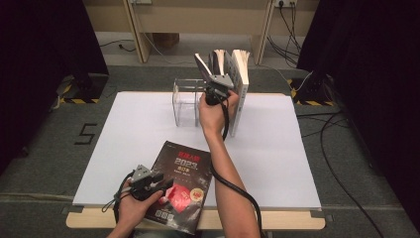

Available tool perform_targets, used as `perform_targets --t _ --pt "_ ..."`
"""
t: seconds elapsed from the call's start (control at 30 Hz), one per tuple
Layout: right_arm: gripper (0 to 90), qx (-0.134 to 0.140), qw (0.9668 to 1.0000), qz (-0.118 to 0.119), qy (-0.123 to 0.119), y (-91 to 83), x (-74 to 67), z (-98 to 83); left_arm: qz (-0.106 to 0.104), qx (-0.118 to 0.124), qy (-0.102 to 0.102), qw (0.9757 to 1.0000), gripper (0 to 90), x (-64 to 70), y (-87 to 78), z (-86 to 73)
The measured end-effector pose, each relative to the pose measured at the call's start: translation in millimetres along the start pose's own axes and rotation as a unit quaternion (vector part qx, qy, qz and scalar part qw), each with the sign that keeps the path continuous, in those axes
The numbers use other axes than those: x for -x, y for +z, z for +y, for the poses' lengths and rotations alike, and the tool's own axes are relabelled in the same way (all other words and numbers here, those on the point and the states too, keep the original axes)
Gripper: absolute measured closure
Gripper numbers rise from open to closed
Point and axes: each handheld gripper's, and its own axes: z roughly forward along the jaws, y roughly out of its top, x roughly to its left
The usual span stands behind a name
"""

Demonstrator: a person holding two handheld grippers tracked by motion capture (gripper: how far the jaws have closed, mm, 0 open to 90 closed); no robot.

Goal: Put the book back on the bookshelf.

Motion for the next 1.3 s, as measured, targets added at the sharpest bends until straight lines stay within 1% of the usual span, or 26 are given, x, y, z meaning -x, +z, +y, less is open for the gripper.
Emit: perform_targets --t 0.07,0.13,0.23,0.33,0.5,0.63,0.7,0.8,0.87,0.9,0.97,1.03,1.17,1.23,1.3 --pt "84.4 -0.006 1.0000 0.000 0.004 0.6 0.6 2.1 0.000 -0.001 0.000 1.0000 48.1 -0.1 0.0 0.0" --pt "84.5 -0.004 1.0000 -0.001 0.006 1.9 1.2 2.6 0.000 -0.001 0.000 1.0000 48.1 -0.4 -0.2 0.0" --pt "84.7 0.009 0.9999 -0.005 0.014 3.3 2.7 1.8 0.000 0.001 -0.001 1.0000 48.1 -0.9 -0.6 0.3" --pt "84.7 0.019 0.9997 -0.007 0.013 6.2 3.3 0.5 0.001 0.000 -0.001 1.0000 48.1 -1.4 -0.2 -0.1" --pt "84.7 0.036 0.9991 -0.009 0.020 9.7 3.1 -0.9 0.000 -0.001 0.000 1.0000 48.1 -1.3 0.0 -0.1" --pt "84.6 0.044 0.9988 -0.012 0.020 11.6 1.3 -2.2 -0.001 -0.001 -0.001 1.0000 48.1 -1.4 -0.3 -0.2" --pt "84.6 0.044 0.9987 -0.017 0.021 13.8 1.7 -4.2 -0.001 0.000 -0.001 1.0000 48.2 -1.2 -0.5 -0.1" --pt "84.4 0.048 0.9986 -0.022 0.010 14.4 0.7 -5.5 -0.001 -0.001 0.001 1.0000 48.3 -1.3 -0.1 -0.3" --pt "83.9 0.046 0.9987 -0.023 0.007 14.1 -0.3 -5.3 -0.002 -0.002 0.000 1.0000 48.3 -0.5 0.7 -0.8" --pt "82.9 0.047 0.9987 -0.022 0.004 14.1 -0.7 -5.3 -0.003 -0.003 0.001 1.0000 48.3 0.0 0.8 -0.9" --pt "78.3 0.043 0.9988 -0.024 -0.004 14.1 -1.8 -5.3 -0.004 -0.003 0.003 1.0000 48.3 0.7 0.9 -0.8" --pt "74.5 0.042 0.9989 -0.020 -0.007 13.5 -2.8 -5.2 -0.004 -0.003 0.002 1.0000 48.3 0.6 1.1 -0.9" --pt "71.5 0.043 0.9986 -0.022 -0.020 11.0 -4.5 -7.2 -0.004 -0.004 0.003 1.0000 48.3 0.2 1.1 -1.1" --pt "70.2 0.044 0.9985 -0.023 -0.023 8.6 -5.0 -8.5 -0.005 -0.004 0.003 1.0000 48.3 0.4 1.2 -1.2" --pt "69.5 0.047 0.9981 -0.026 -0.032 4.4 -5.0 -9.8 -0.005 -0.004 0.003 1.0000 48.3 0.3 1.1 -1.2"
